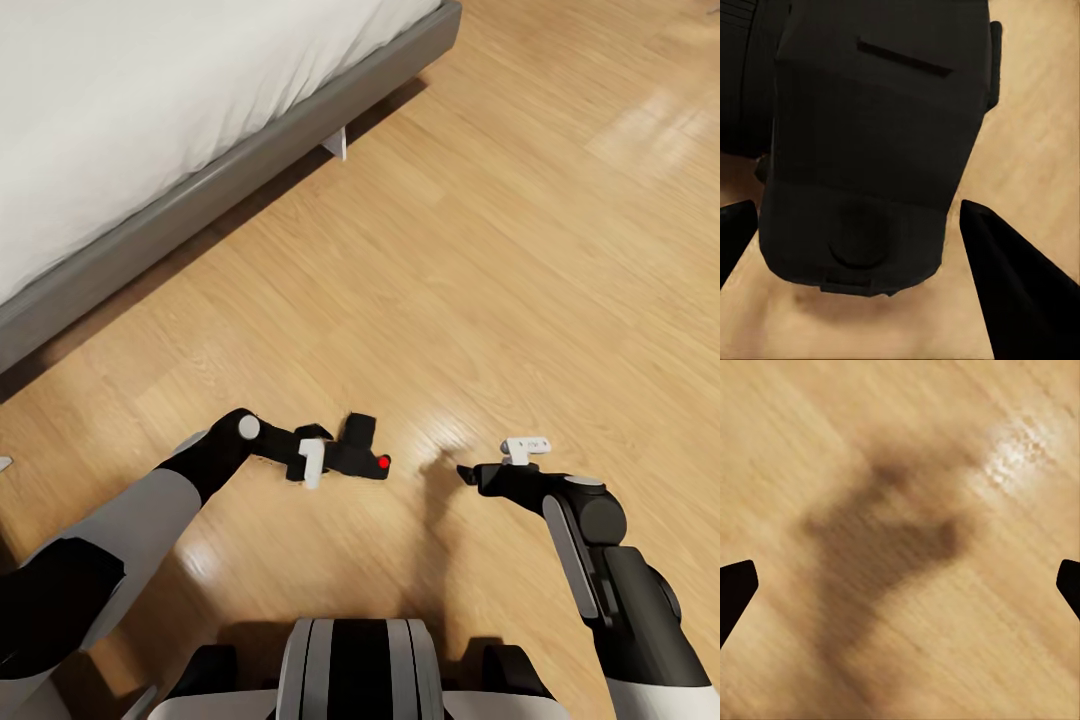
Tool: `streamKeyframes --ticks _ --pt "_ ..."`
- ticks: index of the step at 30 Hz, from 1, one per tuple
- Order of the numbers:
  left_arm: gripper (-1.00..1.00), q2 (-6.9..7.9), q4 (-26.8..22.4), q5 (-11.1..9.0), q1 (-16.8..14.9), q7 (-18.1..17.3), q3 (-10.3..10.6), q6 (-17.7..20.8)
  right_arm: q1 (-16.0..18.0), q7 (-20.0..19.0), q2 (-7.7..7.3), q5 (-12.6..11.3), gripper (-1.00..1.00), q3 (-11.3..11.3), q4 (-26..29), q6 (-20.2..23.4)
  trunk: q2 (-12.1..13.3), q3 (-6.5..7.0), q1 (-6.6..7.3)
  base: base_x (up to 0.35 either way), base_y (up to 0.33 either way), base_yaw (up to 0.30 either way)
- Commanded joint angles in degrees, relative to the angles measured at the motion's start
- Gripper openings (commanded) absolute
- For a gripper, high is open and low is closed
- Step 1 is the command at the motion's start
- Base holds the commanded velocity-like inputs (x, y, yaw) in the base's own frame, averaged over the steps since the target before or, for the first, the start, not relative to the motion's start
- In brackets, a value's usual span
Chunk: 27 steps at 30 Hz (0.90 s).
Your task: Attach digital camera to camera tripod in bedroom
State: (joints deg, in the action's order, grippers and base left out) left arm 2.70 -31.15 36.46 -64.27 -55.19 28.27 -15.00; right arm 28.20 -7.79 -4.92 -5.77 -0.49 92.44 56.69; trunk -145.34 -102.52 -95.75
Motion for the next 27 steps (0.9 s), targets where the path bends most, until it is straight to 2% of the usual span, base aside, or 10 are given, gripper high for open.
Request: streamKeyframes --ticks 1,9,16,20,21,25,27 --pt "-1.0 0.06 -1.0 0.3 0.1 -0.1 0.2 -0.2 0.0 0.1 -0.01 -0.5 1.0 0.0 0.0 0.3 0.0 -0.03 0.01 0.0 0.0 0.0" --pt "-1.0 0.01 -6.2 0.0 1.0 -2.2 -0.2 1.1 -0.2 0.2 -0.01 -0.5 1.0 0.1 0.0 0.3 0.0 -0.03 0.01 0.0 0.0 0.0" --pt "-1.0 -1.22 -9.9 -0.3 0.7 -5.0 -0.8 6.2 -0.2 0.3 -0.07 -0.5 1.0 0.0 0.0 0.3 0.0 -0.03 0.01 0.0 0.0 0.0" --pt "-1.0 -2.79 -13.7 -0.6 0.5 -5.7 -3.8 10.1 0.0 0.3 -0.34 -0.5 1.0 -0.1 0.0 0.3 0.0 -0.03 0.01 0.0 0.0 0.0" --pt "-1.0 -3.54 -15.1 -0.7 0.5 -5.1 -5.7 11.1 0.2 0.3 -0.52 -0.5 1.0 -0.2 0.0 0.3 0.0 -0.03 0.01 0.0 0.0 0.0" --pt "-1.0 -4.36 -16.5 -0.9 0.4 -4.3 -9.7 12.2 0.5 0.3 -0.88 -0.5 1.0 -0.9 0.0 0.2 0.0 -0.03 0.01 0.0 0.0 0.0" --pt "-1.0 -4.84 -17.0 -1.9 0.3 -3.8 -13.0 12.7 0.6 0.2 -1.17 -0.5 1.0 -2.6 0.0 0.0 0.0 -0.03 0.01 0.0 0.0 0.0"
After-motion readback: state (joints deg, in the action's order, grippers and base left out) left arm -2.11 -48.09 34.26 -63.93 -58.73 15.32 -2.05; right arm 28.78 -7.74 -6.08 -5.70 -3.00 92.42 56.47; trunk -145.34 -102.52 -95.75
